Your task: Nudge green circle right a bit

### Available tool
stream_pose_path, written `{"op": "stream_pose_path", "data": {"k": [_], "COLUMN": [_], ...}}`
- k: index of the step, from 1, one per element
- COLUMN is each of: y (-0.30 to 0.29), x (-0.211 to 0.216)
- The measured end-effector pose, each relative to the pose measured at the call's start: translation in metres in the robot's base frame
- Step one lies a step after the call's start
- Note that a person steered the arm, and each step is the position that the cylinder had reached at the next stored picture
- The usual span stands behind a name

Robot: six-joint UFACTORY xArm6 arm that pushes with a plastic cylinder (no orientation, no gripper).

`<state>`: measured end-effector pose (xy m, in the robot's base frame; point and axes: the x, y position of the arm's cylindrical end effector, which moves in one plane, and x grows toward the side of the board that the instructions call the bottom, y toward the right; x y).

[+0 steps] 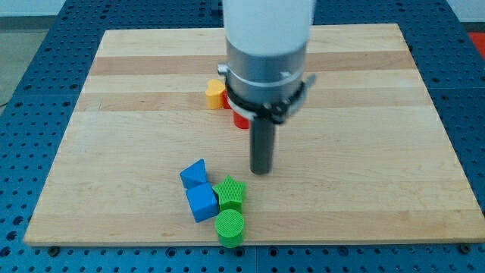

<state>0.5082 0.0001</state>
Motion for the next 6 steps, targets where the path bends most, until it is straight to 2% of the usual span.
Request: {"op": "stream_pose_path", "data": {"k": [1, 2, 3, 4, 6], "y": [-0.067, -0.180, -0.240, -0.231, -0.211], "x": [-0.028, -0.017, 0.054, 0.110, 0.111]}}
